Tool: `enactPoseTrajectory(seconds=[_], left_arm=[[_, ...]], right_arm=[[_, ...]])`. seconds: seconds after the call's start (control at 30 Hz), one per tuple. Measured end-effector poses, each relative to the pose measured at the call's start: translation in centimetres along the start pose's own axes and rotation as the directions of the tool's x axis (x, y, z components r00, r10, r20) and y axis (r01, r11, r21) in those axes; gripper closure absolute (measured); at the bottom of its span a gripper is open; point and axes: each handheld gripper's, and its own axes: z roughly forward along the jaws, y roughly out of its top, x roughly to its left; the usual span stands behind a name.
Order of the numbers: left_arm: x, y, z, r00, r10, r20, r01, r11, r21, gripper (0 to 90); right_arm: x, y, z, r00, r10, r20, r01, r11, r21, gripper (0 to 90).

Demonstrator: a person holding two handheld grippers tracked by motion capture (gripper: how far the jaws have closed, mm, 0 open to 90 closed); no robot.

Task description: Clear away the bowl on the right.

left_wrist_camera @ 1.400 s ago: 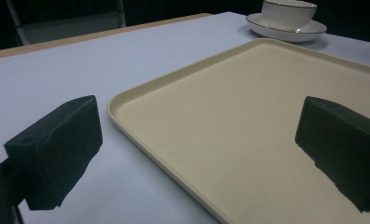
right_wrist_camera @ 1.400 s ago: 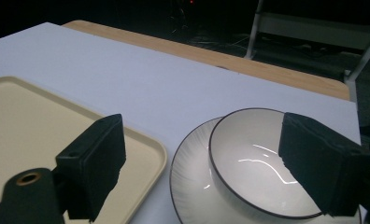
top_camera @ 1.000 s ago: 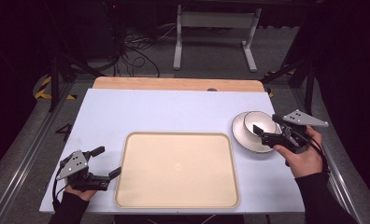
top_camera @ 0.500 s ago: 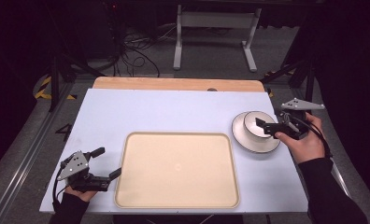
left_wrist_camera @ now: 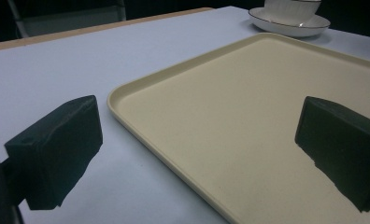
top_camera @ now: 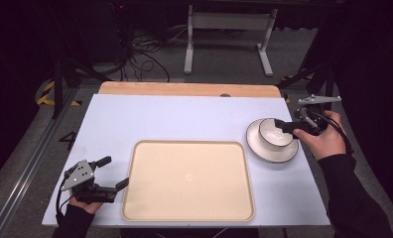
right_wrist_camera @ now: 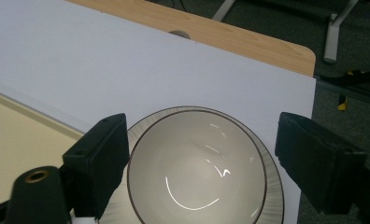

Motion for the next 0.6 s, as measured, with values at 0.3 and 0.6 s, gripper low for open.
enactPoseTrajectory(seconds=[0.3, 0.6], left_arm=[[0.0, 0.0, 0.0, 1.0000, -0.001, 0.001, 0.001, 1.0000, 0.000, 1.5], [0.0, 0.0, 0.0, 1.0000, -0.002, 0.003, 0.002, 1.0000, 0.000, 1.5]], right_arm=[[-1.1, 0.9, 0.4, 0.9995, 0.026, 0.016, -0.026, 0.9988, 0.042, 19.8], [-2.4, 0.5, 1.6, 0.9984, 0.041, 0.039, -0.047, 0.9883, 0.145, 23.6]])
